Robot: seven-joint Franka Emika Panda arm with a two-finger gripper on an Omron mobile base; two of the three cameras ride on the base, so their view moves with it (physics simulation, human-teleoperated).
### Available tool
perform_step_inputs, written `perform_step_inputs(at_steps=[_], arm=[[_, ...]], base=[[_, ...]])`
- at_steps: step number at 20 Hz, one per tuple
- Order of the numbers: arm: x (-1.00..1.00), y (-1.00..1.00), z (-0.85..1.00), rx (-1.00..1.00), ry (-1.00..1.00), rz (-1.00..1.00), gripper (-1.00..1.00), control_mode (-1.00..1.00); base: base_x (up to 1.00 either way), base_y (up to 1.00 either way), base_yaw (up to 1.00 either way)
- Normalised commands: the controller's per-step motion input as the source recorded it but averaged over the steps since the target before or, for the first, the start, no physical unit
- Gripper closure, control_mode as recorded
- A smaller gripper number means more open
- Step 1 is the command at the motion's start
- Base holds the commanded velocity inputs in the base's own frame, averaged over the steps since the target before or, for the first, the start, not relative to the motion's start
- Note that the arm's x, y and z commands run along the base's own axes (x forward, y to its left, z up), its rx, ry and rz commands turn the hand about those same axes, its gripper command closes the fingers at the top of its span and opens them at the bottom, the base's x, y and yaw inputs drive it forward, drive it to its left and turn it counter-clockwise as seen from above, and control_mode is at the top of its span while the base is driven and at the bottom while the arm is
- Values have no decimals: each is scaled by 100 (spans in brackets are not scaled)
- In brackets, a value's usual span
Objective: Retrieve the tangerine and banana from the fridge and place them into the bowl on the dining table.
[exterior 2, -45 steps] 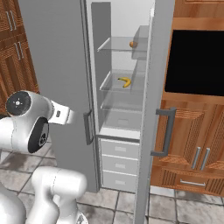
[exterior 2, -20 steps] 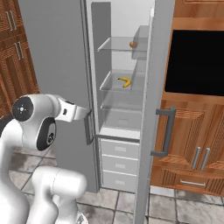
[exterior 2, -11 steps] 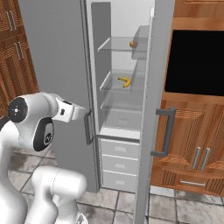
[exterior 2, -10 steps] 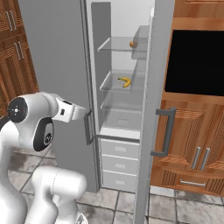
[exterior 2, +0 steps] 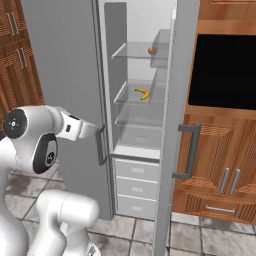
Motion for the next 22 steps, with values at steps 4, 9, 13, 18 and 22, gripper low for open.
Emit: perform_step_inputs(at_steps=[4,9,13,18,22], arm=[[-5,4,0,0,1,0,-100,100],[0,0,0,0,0,0,-100,100],[0,0,0,0,0,0,-100,100],[0,0,0,0,0,0,-100,100],[0,0,0,0,0,0,-100,100]], base=[[-5,8,0],[0,-4,-7],[21,-16,-16],[42,-13,-16],[68,-4,-13]])
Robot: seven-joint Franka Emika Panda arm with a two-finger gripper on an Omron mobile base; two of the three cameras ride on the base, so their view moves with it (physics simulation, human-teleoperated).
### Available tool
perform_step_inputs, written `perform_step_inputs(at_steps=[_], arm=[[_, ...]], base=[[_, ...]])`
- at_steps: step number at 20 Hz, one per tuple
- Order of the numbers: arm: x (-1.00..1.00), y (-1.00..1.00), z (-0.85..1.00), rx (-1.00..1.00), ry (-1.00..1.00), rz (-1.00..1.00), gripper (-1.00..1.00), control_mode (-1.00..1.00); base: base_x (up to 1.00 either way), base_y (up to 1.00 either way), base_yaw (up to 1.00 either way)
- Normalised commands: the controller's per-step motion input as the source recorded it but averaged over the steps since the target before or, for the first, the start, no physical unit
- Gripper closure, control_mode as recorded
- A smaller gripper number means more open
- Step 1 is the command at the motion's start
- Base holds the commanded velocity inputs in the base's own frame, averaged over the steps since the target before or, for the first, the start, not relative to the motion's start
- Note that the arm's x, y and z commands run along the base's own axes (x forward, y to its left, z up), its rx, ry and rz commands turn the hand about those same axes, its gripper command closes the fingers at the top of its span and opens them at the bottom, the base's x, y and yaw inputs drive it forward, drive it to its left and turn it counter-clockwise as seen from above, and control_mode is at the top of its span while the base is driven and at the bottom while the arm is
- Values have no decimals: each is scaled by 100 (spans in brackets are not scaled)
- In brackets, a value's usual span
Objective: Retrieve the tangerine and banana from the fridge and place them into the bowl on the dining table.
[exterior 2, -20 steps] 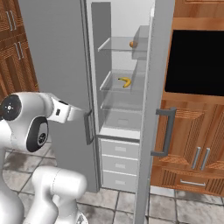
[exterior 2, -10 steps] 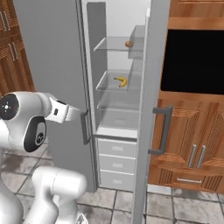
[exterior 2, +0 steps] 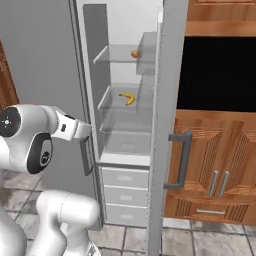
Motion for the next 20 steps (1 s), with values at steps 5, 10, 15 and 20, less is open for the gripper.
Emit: perform_step_inputs(at_steps=[5,10,15,20], arm=[[0,0,0,0,0,0,-100,100],[0,0,0,0,0,0,-100,100],[0,0,0,0,0,0,-100,100],[0,0,0,0,0,0,-100,100]], base=[[80,-9,-11],[57,-21,-8],[38,-27,-5],[25,-27,-3]])
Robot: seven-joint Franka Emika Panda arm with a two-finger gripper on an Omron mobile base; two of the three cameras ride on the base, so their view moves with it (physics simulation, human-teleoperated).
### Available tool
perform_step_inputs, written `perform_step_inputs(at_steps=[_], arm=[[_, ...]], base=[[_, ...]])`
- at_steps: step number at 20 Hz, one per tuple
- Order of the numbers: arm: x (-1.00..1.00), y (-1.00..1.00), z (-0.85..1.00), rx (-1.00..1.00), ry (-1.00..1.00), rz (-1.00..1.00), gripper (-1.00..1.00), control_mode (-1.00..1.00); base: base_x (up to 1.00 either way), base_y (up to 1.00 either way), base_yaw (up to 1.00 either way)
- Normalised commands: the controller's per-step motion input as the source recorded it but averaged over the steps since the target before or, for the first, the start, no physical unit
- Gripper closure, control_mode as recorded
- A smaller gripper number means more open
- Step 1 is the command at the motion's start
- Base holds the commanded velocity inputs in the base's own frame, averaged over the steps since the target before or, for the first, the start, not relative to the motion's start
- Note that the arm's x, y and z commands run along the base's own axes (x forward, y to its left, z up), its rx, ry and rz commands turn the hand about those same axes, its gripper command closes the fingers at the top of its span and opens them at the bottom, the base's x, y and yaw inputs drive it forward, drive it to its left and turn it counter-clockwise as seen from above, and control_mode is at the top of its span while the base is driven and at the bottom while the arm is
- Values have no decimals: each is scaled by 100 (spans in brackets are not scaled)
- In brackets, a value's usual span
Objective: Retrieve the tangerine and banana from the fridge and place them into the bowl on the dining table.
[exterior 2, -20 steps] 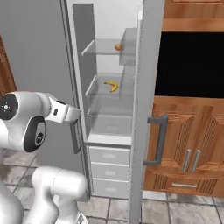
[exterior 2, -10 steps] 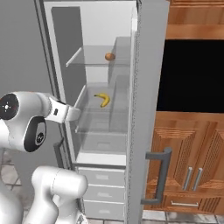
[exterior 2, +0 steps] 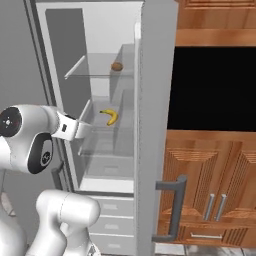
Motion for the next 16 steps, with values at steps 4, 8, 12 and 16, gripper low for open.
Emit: perform_step_inputs(at_steps=[4,8,12,16], arm=[[0,0,0,0,0,0,-100,100],[0,0,0,0,0,0,-100,100],[0,0,0,0,0,0,-100,100],[0,0,0,0,0,0,-100,100]], base=[[41,-24,0],[50,-27,0],[58,-21,7],[50,-30,15]])
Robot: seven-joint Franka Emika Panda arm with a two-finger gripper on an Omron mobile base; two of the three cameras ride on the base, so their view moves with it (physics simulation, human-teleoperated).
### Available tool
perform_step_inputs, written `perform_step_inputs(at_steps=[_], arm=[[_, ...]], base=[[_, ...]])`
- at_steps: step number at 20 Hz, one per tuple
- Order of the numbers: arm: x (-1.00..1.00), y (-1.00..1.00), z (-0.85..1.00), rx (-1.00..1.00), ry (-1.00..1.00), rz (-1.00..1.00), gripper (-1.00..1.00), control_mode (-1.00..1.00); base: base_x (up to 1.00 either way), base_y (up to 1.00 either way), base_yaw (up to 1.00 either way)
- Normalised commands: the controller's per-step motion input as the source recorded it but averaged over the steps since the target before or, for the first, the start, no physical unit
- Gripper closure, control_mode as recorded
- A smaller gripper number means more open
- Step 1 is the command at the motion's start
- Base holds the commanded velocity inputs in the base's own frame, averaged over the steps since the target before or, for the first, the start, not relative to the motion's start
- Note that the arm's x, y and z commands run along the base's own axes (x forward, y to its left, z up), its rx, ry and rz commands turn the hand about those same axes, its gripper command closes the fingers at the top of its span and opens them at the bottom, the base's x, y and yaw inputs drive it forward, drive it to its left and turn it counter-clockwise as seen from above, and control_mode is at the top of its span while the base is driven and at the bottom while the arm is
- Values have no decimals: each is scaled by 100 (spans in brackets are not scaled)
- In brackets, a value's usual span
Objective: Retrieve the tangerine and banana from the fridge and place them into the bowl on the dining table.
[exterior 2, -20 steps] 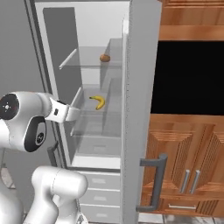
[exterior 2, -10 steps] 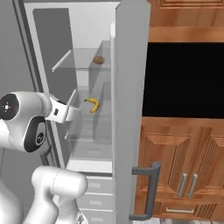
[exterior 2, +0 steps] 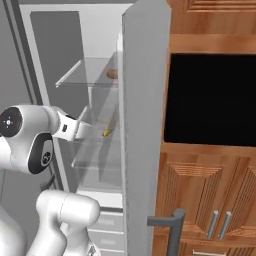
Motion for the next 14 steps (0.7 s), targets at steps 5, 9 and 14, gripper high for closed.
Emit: perform_step_inputs(at_steps=[5,9,14], arm=[[0,0,0,0,0,0,-100,100],[0,0,0,0,0,0,-100,100],[11,-1,0,0,1,0,-100,-100]], base=[[45,-30,19],[32,-7,8],[5,0,0]])
